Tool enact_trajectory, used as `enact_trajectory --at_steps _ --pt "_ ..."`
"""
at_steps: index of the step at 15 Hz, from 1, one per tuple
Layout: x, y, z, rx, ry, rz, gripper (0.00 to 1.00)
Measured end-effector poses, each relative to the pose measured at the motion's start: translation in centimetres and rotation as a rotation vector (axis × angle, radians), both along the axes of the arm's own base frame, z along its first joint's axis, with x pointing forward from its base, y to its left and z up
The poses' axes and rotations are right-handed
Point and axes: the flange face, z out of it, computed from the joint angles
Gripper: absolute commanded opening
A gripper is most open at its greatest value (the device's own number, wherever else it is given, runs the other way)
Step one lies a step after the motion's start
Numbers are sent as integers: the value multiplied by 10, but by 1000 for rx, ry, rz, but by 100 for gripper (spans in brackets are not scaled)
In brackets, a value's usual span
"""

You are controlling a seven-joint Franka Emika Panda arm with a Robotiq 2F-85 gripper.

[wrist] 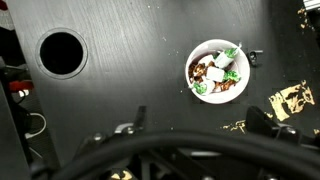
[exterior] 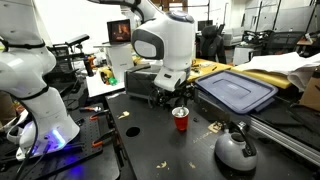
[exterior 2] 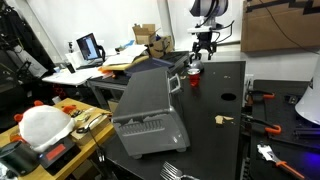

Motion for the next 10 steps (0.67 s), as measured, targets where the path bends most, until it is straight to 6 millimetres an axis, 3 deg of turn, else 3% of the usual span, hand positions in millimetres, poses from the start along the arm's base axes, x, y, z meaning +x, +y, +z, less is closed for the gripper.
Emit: enact_trajectory --at_steps 5,10 --pt "-3 -7 -14 36 14 -43 100" --pt "10 8 -16 21 24 16 100"
